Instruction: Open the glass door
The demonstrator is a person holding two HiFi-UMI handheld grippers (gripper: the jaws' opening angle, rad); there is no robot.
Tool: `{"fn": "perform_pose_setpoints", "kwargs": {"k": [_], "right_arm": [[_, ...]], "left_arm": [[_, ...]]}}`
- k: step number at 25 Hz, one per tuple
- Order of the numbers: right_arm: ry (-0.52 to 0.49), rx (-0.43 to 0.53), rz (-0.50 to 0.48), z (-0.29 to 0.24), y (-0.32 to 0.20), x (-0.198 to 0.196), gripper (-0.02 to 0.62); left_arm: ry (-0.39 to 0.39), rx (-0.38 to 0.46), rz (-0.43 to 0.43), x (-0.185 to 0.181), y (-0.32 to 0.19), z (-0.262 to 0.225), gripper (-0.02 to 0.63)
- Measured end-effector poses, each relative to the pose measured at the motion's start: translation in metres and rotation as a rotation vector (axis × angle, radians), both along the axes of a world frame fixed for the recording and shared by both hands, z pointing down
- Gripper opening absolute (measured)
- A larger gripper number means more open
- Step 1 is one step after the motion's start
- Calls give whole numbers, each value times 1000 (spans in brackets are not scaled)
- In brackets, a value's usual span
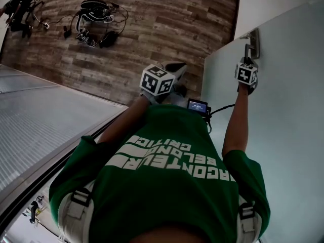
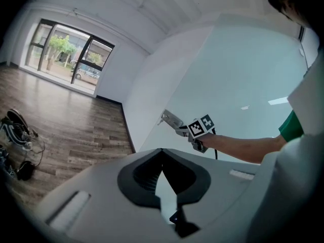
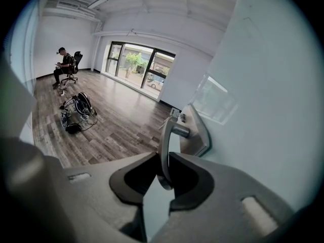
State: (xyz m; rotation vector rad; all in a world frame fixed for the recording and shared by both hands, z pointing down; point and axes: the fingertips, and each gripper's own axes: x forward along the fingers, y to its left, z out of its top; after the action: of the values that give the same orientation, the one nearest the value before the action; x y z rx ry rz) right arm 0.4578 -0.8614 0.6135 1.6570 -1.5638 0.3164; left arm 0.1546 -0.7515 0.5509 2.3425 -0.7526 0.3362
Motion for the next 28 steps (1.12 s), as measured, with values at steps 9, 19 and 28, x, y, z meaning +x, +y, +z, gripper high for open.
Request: {"fn": "perform_pose_setpoints", "kwargs": {"k": [9, 19, 28], "right_arm": [[-4, -12, 44, -5, -15, 37, 60], [49, -17, 157, -4, 3, 78, 63], [167, 176, 52, -53, -17, 28, 197]], "left_arm": [[1, -10, -34, -1, -25, -9, 15], [7, 10, -37, 0, -24, -1, 15], [9, 35, -107, -28, -23, -7, 15]]}}
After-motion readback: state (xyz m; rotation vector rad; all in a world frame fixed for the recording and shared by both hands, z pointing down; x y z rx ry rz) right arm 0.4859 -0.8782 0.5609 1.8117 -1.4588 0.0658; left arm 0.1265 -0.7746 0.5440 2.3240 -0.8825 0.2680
